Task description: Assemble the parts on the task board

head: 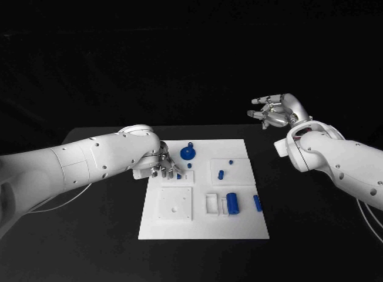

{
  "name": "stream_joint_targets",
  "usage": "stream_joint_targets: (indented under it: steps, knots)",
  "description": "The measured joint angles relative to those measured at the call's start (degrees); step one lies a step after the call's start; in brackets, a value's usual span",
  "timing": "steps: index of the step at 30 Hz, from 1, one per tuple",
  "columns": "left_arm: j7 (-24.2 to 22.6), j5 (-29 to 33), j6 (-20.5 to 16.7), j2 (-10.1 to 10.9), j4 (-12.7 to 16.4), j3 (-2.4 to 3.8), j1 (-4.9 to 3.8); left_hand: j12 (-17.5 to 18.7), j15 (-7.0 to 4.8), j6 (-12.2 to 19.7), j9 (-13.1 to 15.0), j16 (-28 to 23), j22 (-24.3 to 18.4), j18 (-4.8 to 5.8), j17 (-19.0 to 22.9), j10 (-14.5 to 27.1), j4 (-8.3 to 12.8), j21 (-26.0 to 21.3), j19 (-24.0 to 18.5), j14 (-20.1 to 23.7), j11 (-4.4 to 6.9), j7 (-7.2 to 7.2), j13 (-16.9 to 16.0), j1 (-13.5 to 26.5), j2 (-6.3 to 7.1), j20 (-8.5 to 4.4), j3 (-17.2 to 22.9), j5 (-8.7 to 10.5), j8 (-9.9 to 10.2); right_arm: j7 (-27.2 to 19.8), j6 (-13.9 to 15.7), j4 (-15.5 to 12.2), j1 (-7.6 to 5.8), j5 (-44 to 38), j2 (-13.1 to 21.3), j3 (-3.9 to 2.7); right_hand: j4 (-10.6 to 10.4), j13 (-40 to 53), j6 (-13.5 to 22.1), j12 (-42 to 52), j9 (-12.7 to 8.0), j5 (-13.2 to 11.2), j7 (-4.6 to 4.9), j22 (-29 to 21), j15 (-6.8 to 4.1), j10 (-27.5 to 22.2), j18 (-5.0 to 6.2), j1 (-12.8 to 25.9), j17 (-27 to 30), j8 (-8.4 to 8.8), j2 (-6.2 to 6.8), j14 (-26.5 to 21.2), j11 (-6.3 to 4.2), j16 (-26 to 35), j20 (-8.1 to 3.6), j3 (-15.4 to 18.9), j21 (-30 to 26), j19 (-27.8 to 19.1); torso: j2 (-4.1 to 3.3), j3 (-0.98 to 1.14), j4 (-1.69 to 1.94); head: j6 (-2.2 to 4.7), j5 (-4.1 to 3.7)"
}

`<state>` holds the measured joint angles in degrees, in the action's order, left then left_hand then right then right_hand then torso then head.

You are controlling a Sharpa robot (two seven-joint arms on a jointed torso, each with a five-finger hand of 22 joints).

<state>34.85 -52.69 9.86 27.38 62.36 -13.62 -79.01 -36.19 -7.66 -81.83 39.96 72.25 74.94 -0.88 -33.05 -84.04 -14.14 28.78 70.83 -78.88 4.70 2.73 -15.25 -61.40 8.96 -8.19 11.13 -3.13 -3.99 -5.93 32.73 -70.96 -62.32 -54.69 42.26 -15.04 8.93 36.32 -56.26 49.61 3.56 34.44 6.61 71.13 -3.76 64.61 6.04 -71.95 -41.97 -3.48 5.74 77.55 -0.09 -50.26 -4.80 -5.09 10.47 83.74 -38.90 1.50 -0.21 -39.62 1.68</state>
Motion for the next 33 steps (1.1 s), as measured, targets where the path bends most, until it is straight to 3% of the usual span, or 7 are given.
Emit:
stream_joint_targets:
  steps: [3, 9, 14, 18, 22, 24, 33]
  knots:
    - [0.00, 0.35, -0.22, 1.00, 0.74, 0.42, -0.17, 1.07, 0.11, 2.01, -2.17, -1.33, 0.00, 0.00, 1.85, 0.00, -0.25, -0.30, 0.00, 0.50, 0.00, -0.78, 0.49, -0.38, 0.38, 0.00, -0.18, 0.00, 0.13, -0.01, 0.01, -0.01, 0.08, 0.03, 0.14, 0.00, 0.00, 0.00, 0.00, 0.00, 0.00, 0.00, 0.00, 0.00, 0.00, 0.00, 0.00, 0.00, 0.00, 0.00, 0.00, 0.00, 0.00, 0.00, 0.00, 0.00, 0.00, 0.00, 0.03, 0.00, 0.02, 0.23, 0.04]
    - [-0.02, 2.35, -0.91, 2.80, 1.06, 3.10, -1.17, 3.42, 0.32, 5.23, -7.79, -3.13, -0.01, 0.00, 3.31, 0.00, -0.25, -1.83, 0.00, 0.71, -0.62, -2.07, 0.95, -0.73, 0.08, 0.00, -0.18, 0.00, 0.18, -0.03, 0.01, -0.01, 0.17, 0.09, 0.33, 0.00, 0.00, 0.00, -0.01, 0.00, 0.00, 0.00, -0.01, -0.01, 0.00, 0.00, 0.00, 0.00, 0.00, 0.00, 0.00, 0.00, 0.00, 0.00, 0.00, 0.00, 0.00, 0.00, 0.01, 0.02, 0.03, 0.94, 0.26]
    - [-0.15, 3.99, -1.62, 3.21, -1.23, 4.43, -2.24, 4.59, 0.11, 5.68, -9.08, -3.48, -0.01, 0.01, 3.92, 0.00, 0.57, -2.51, 0.00, 0.92, -0.62, -2.21, 0.56, -0.97, -0.17, 0.00, -0.43, 0.00, 0.17, -0.03, 0.02, 0.01, 0.19, 0.13, 0.36, 0.00, 0.00, 0.00, -0.03, 0.00, 0.00, -0.04, -0.03, -0.01, 0.00, 0.00, -0.01, 0.00, 0.00, 0.00, 0.00, 0.00, 0.00, 0.00, 0.00, 0.00, 0.00, 0.00, -0.08, 0.03, 0.05, 1.44, 0.47]
    - [-0.26, 5.02, -2.11, 2.78, -4.08, 4.80, -2.77, 4.79, 0.33, 11.33, -12.48, -3.49, -0.01, 0.01, 4.02, 0.03, 1.44, -3.04, 0.00, 1.13, -1.25, -3.59, 0.13, -1.02, -0.22, 0.00, -0.42, 0.00, 0.17, -0.03, 0.02, 0.02, 0.20, 0.15, 0.32, 0.00, 0.00, -0.03, 0.30, 0.00, -0.02, 0.05, -0.12, -0.01, 0.00, 0.00, 0.00, 0.00, 0.00, 0.00, 0.00, 0.00, 0.00, 0.00, 0.00, 0.00, 0.00, 0.00, -0.18, 0.03, -0.03, 1.64, 0.65]
    - [-0.42, 5.49, -2.27, 1.67, -6.77, 4.93, -2.92, 4.98, 0.42, 12.87, -17.08, -3.46, -0.01, 0.00, 4.08, 0.03, 1.60, -3.21, 0.05, 1.23, -1.29, -4.37, -0.08, -0.75, -0.49, 0.05, -0.40, 0.00, -0.08, -0.03, 0.02, -0.05, 0.20, 0.17, 0.29, 0.00, 0.00, -0.07, 0.57, 0.00, -0.06, 0.18, -0.03, -0.01, 0.00, -0.01, 0.00, 0.00, -0.01, 0.00, 0.00, 0.00, 0.00, 0.00, 0.00, 0.00, 0.00, 0.00, -0.32, 0.00, -0.12, 1.75, 0.71]
    - [-0.57, 5.43, -2.27, 0.92, -8.14, 4.96, -2.98, 5.23, 0.60, 12.91, -21.24, -3.06, -0.01, 0.00, 4.32, 0.00, 1.78, -3.62, 0.33, 1.41, -1.65, -4.40, -0.34, -0.75, -0.49, 0.32, -0.21, 0.00, -1.14, -0.03, 0.02, -0.14, 0.21, 0.18, 0.31, 0.00, 0.00, -0.07, 0.57, 0.00, -0.06, 0.18, -0.03, -0.01, 0.00, -0.01, 0.00, 0.00, -0.01, 0.00, 0.00, 0.00, 0.00, 0.00, 0.00, 0.00, 0.00, 0.00, -0.43, -0.03, -0.16, 1.86, 0.77]
    - [-1.23, 3.08, -1.46, -2.59, -13.99, 4.90, -3.02, 5.23, 0.61, 14.32, -22.85, -3.07, -0.02, 0.00, 4.49, 0.00, 1.87, -3.62, 0.32, 1.41, -1.65, -4.89, -0.38, -0.53, -0.71, 0.32, -0.31, 0.00, -1.18, -0.01, 0.03, -1.04, 0.21, 0.22, 0.61, 0.00, 0.00, -0.07, 0.57, 0.00, -0.05, 0.18, -0.04, -0.02, 0.00, -0.01, 0.00, 0.00, -0.01, 0.00, 0.00, 0.00, 0.00, 0.00, 0.00, 0.00, 0.00, 0.00, -1.15, -0.24, -0.48, 2.26, 1.05]
